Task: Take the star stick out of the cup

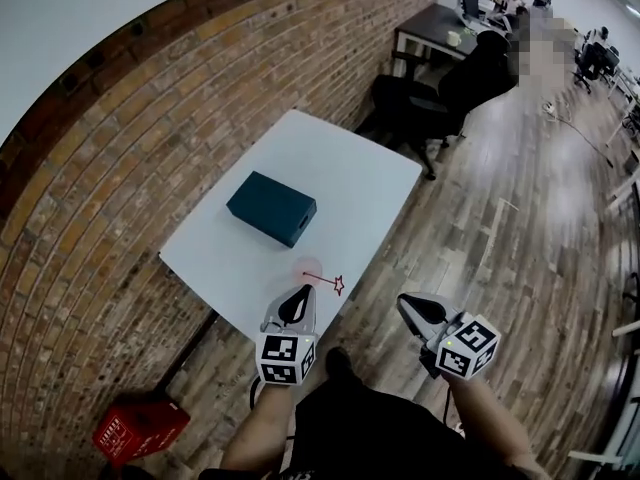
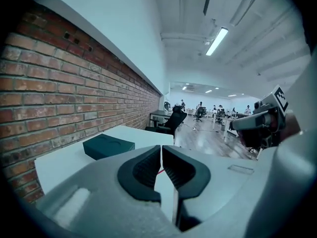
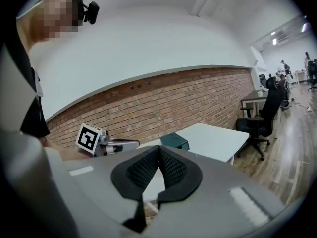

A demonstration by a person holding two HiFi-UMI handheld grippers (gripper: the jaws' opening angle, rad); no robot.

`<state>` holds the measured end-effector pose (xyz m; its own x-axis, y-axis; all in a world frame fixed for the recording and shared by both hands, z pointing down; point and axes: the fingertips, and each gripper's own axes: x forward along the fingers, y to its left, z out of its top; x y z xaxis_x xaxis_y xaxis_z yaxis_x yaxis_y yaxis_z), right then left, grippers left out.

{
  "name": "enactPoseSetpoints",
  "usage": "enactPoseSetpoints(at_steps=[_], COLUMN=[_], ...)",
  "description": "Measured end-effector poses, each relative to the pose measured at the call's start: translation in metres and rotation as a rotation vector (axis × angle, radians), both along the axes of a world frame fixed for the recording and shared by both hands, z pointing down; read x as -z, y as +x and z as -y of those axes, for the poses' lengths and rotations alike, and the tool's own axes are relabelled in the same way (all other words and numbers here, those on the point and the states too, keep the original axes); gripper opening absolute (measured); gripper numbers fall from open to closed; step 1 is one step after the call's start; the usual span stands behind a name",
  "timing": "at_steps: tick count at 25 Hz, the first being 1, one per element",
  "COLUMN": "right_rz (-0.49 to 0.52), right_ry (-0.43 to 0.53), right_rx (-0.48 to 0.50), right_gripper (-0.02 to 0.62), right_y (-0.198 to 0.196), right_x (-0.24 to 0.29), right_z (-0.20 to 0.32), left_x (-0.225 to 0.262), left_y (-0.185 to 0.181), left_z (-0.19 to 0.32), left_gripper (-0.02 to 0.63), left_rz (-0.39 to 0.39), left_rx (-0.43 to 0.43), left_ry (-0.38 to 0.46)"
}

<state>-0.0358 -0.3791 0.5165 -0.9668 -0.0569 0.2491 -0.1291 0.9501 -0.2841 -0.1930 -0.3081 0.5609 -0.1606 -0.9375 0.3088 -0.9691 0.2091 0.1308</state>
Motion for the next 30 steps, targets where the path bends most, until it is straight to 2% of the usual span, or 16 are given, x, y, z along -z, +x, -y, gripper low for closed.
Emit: enactPoseSetpoints(at_steps=[5,8,15,23,28,30], right_rz=[-0.005,-0.023,-0.026,-0.036,-0.042,-0.041], right_ry=[-0.017,-0.03,-0.055,-0.054,-0.068,-0.078], right_rx=[0.005,0.024,0.077,0.088,0.06,0.043], right_gripper=[0.002,0.001,0.001,0.002,0.002,0.002], right_y=[-0.041,-0.056,-0.088,-0.096,-0.087,-0.082], right_x=[0.006,-0.001,-0.006,-0.008,-0.014,-0.014], right_z=[0.016,0.019,0.019,0.029,0.035,0.039], left_x=[-0.018,-0.032,-0.072,-0.098,-0.104,-0.103], left_y=[-0.015,-0.015,-0.005,-0.004,-0.004,-0.005], left_z=[0.006,0.008,0.026,0.045,0.055,0.057], left_gripper=[0.04,0.063,0.127,0.135,0.133,0.101], left_rz=[0.013,0.066,0.092,0.176,0.184,0.186], left_rx=[-0.065,-0.105,-0.24,-0.334,-0.348,-0.344], left_ry=[-0.039,-0.091,-0.181,-0.247,-0.251,-0.247])
